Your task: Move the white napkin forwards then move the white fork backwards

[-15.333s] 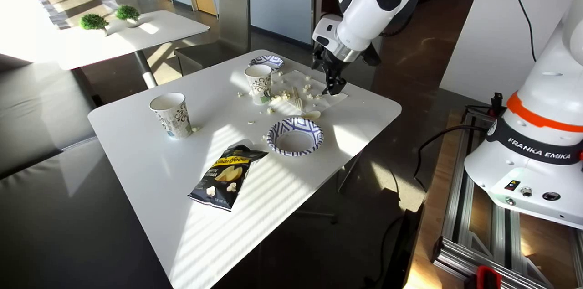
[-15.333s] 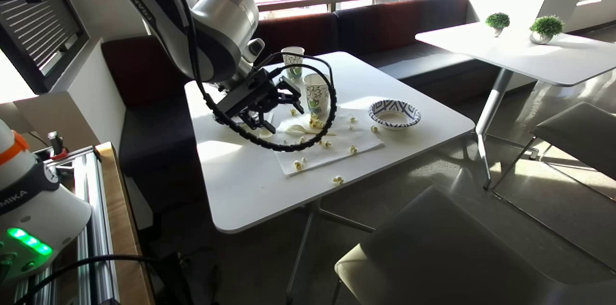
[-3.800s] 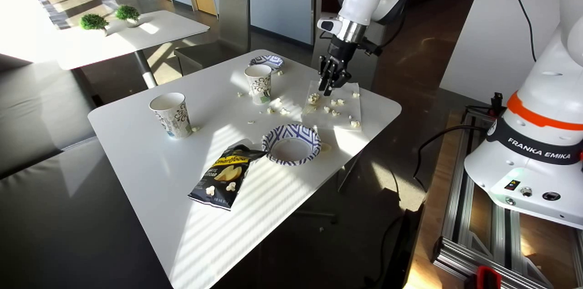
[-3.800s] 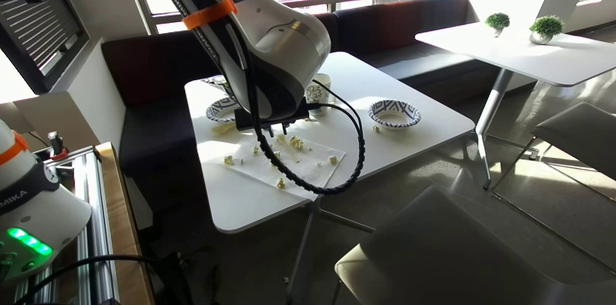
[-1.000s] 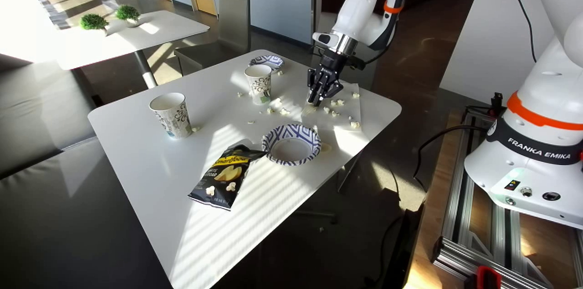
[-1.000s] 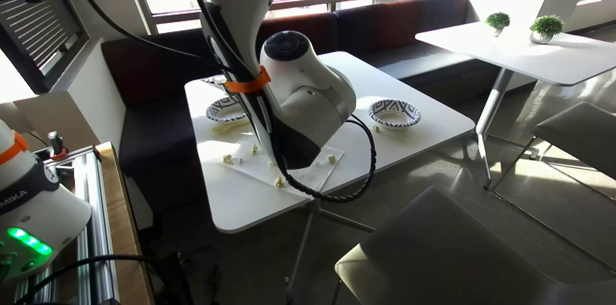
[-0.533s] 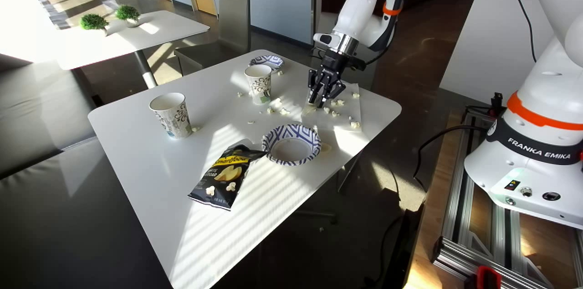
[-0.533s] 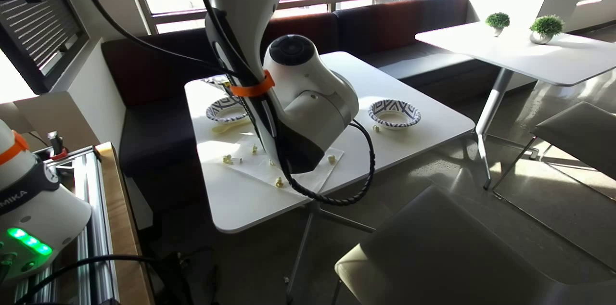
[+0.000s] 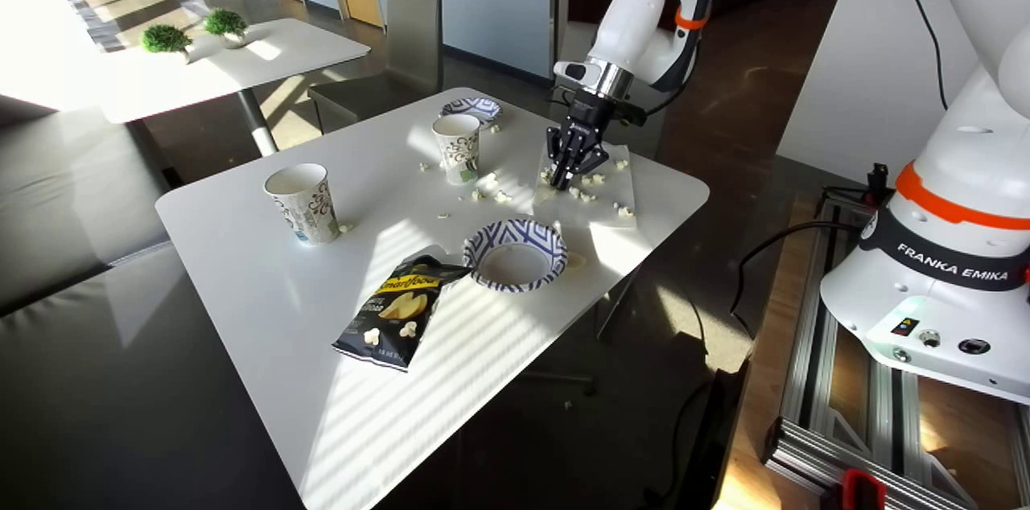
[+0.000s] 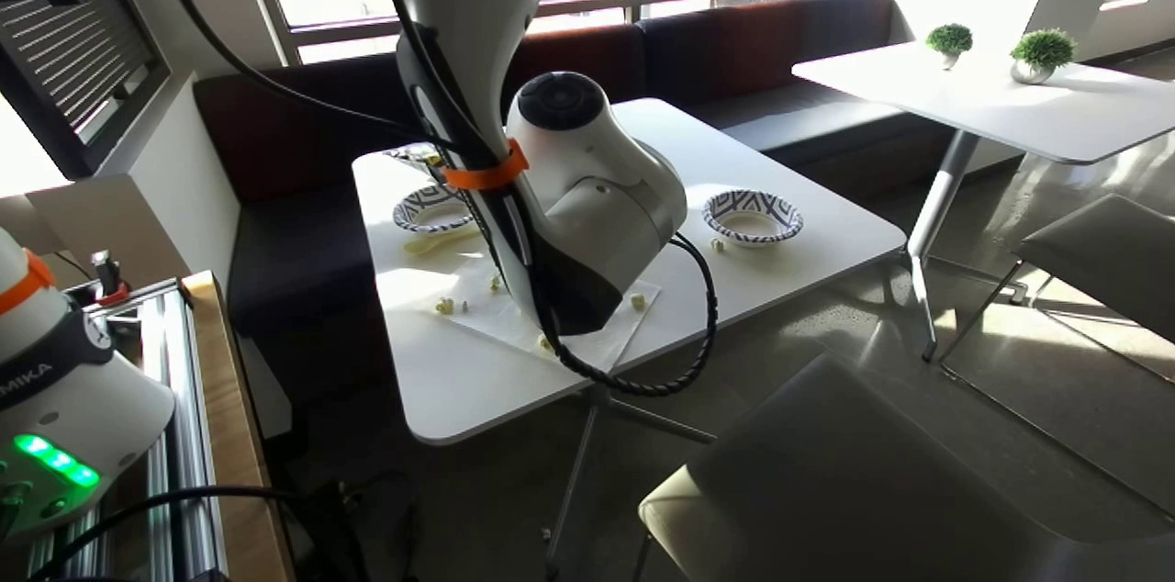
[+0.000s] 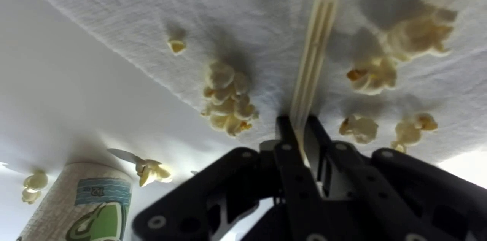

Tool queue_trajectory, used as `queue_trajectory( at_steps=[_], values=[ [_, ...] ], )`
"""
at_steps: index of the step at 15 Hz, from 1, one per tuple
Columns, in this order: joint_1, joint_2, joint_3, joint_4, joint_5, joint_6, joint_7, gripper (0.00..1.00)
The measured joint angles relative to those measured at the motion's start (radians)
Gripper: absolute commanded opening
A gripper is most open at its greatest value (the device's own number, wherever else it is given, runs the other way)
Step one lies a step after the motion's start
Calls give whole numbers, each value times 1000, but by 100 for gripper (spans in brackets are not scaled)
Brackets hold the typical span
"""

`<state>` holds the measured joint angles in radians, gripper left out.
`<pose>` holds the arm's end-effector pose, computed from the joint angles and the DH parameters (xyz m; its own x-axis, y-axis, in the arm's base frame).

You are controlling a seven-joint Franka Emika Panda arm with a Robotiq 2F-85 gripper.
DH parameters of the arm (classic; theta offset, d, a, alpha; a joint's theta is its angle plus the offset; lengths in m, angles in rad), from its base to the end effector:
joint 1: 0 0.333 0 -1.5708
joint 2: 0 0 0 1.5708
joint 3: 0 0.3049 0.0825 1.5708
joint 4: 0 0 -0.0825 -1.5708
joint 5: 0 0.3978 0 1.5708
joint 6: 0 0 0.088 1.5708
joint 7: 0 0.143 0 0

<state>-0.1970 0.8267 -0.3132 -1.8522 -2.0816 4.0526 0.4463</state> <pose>0.4699 -0.1040 0.0913 0.1129 0.8559 0.5046 0.9816 -0.1749 0.0770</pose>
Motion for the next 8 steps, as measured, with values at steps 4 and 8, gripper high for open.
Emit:
queue_trajectory(
  at_steps=[4, 8],
  values=[
    [1, -1, -5, 2, 0, 1, 0, 3],
    [-2, -36, -17, 1, 2, 28, 7, 3]
  ],
)
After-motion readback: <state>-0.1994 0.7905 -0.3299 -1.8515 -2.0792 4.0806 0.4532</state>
